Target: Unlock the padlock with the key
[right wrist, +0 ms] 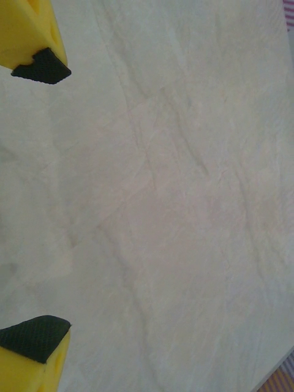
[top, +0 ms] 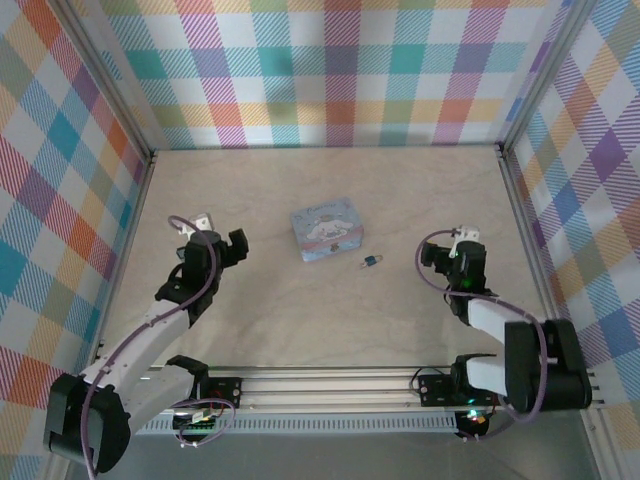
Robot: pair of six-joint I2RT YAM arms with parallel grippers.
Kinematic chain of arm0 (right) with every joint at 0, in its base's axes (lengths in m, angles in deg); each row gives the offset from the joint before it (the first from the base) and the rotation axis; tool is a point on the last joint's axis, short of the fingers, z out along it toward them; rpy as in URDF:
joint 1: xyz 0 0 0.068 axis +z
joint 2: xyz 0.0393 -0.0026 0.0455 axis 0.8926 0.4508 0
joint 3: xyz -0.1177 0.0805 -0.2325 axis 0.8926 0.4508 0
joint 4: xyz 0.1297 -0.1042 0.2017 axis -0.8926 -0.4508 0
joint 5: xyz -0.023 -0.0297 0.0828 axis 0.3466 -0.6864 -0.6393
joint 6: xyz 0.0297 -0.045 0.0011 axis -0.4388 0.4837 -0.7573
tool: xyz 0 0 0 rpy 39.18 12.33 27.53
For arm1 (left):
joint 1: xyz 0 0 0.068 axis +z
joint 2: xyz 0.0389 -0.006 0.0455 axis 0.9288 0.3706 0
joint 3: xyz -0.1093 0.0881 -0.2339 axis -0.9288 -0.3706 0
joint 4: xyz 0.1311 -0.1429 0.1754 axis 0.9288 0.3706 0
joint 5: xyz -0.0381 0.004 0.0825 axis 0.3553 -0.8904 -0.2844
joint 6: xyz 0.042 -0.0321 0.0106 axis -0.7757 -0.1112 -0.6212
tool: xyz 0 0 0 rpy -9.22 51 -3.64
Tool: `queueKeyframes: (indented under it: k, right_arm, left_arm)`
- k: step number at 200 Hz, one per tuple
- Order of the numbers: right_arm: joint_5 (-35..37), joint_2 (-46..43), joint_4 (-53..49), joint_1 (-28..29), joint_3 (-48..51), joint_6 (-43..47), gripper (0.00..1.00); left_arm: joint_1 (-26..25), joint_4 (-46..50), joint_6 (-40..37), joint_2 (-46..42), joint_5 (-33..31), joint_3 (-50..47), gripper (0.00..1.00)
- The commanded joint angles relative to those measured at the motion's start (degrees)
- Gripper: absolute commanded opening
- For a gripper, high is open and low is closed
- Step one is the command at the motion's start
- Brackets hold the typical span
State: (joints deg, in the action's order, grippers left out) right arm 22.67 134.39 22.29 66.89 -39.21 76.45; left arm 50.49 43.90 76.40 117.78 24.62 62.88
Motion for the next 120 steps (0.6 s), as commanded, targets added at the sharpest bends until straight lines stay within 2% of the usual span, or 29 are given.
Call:
queueKeyframes:
  k: [1, 16, 50, 81, 120]
  right_arm:
    - [-4.7, 3.5, 16.0, -0.8, -0.2, 4.9, 1.0]
    - [-6.5, 6.2, 18.2, -2.2, -0.3, 4.3, 1.0]
    - [-9.2, 15.8, 31.3, -3.7, 1.5, 3.1, 1.0]
    - [-12.0, 15.2, 15.3, -4.1, -6.2, 3.9, 1.0]
    - [-12.6, 15.2, 15.7, -4.0, -5.9, 4.2, 1.0]
  left_arm:
    - [1.1, -7.2, -7.8, 0.9, -6.9, -1.4, 1.0]
    - [1.8, -11.0, -9.3, 2.7, -6.3, -3.4, 1.0]
    - [3.7, -19.9, -10.6, 6.9, -3.1, -7.4, 1.0]
    - [5.1, -27.1, -13.2, 11.5, 0.0, -9.4, 1.0]
    - [7.3, -38.7, -15.9, 18.6, 4.9, -11.3, 1.0]
